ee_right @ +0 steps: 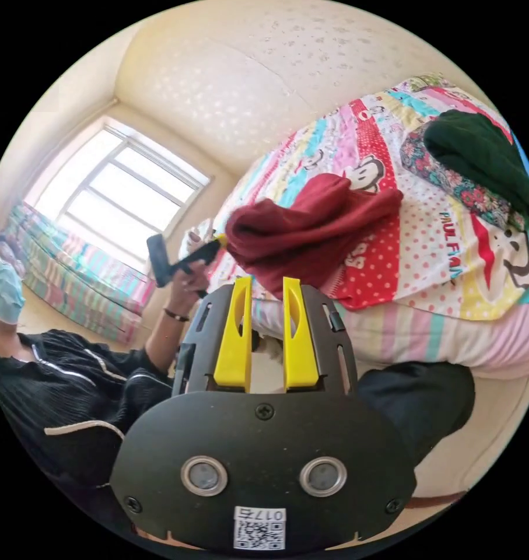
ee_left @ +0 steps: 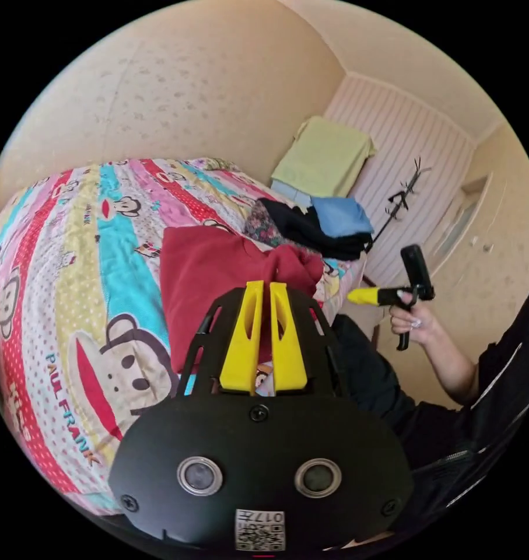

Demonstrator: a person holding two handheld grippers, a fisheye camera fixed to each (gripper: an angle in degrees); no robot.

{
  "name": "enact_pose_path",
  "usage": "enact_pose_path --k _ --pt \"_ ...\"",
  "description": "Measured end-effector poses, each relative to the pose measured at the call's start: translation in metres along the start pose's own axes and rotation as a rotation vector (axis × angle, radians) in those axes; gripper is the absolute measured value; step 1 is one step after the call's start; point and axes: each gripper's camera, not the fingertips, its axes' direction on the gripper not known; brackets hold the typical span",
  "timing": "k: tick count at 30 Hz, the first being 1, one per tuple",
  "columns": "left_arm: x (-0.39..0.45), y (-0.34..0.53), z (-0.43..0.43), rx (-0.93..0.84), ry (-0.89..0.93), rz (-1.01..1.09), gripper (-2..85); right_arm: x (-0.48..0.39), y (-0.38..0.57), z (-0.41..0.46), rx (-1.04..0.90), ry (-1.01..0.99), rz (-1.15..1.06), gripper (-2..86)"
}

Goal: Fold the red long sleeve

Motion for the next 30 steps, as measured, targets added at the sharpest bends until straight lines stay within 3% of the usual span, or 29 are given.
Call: enact_pose_path --k 2,4,6,8,11,15,18,22,26,30 --pt "-0.013 0.006 -0.038 0.043 -0.155 -0.040 0.5 -0.004 0.000 0.027 -0.005 0.037 -0.005 7.6" --pt "-0.041 0.033 -0.088 0.165 -0.347 -0.250 -0.3 -0.005 -0.002 0.044 0.007 -0.038 -0.023 7.3" --pt "-0.068 0.071 -0.129 0.316 -0.396 -0.483 -0.7 -0.003 -0.005 0.063 0.018 -0.088 -0.024 7.2" --pt "-0.086 0.105 -0.159 0.409 -0.352 -0.564 -0.8 -0.001 -0.013 0.092 0.003 -0.093 -0.027 7.9" --pt "-0.094 0.128 -0.185 0.421 -0.225 -0.510 -0.7 0.003 -0.030 0.127 -0.012 -0.043 -0.015 10.9" --pt "-0.071 0.104 -0.176 0.300 -0.079 -0.349 1.0 0.015 -0.052 0.173 -0.009 0.031 0.027 13.2" --pt "-0.039 0.074 -0.153 0.224 -0.112 -0.251 7.8 0.018 -0.058 0.202 0.000 -0.013 0.113 9.4" --pt "0.000 0.036 -0.135 0.207 -0.143 -0.133 11.2 -0.049 -0.027 0.190 0.101 -0.019 -0.105 5.3" --pt "0.016 -0.005 -0.108 0.181 -0.068 -0.049 12.0 -0.083 0.034 0.214 -0.011 -0.173 -0.314 3.9" --pt "0.029 -0.061 -0.026 -0.004 -0.207 0.112 13.7 -0.052 0.073 0.256 -0.167 -0.099 -0.236 3.5"
